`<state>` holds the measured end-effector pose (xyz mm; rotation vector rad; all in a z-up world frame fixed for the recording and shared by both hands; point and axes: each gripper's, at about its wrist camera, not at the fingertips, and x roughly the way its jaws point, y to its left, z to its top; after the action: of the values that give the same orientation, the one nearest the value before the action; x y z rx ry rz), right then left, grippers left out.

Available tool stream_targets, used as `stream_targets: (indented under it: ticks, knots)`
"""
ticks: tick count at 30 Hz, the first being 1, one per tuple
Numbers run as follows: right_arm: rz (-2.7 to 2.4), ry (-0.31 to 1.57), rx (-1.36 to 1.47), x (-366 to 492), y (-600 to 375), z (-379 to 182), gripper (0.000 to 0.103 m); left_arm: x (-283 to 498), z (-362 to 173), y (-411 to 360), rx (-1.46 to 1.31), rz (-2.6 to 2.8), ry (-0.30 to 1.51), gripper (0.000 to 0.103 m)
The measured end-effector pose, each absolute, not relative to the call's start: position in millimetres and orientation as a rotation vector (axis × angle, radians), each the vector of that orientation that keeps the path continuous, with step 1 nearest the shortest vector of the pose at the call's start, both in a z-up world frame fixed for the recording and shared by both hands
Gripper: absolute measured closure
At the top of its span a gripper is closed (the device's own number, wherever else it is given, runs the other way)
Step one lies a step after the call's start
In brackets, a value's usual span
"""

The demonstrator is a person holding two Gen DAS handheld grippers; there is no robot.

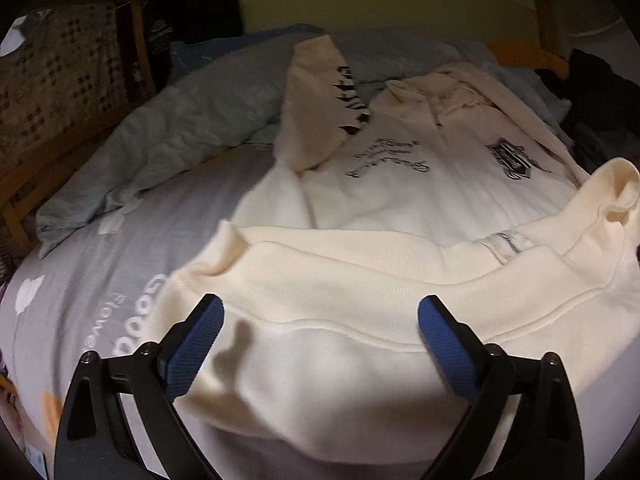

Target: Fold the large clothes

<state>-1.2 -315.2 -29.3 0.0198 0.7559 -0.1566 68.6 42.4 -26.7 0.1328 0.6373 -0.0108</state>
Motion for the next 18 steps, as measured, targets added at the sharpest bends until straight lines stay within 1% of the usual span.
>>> stream_targets:
  ticks: [4, 9, 12, 13, 15, 18]
  knots:
    - [-0.22, 0.772, 0.015, 0.4, -332.6, -28.0, 0.0, 73.9, -19.5, 75.0, -0.016, 0.034, 0.65, 0.001]
    - [-0.219, 0.829, 0.323, -6.6, -376.5, -35.6, 0.0, 83.0, -23.0, 116.6, -0.172, 0.101, 0.704, 0.001]
    - [-0.196, 0.838, 0.395, -11.2, -385.8, -37.9, 0.0, 85.7, -29.8, 128.4, -0.23, 0.088, 0.792, 0.002]
    - [-0.176, 0.841, 0.402, -12.9, -386.4, -36.8, 0.002, 83.6, -30.3, 131.4, -0.267, 0.072, 0.813, 0.004]
    - [-0.049, 0.877, 0.424, -19.3, -384.7, -38.1, 0.024, 74.7, -26.8, 132.8, -0.304, 0.028, 0.823, 0.005]
    - [0.079, 0.896, 0.541, -30.6, -387.6, -45.2, 0.025, 53.5, -24.2, 133.6, -0.326, -0.007, 0.819, 0.005]
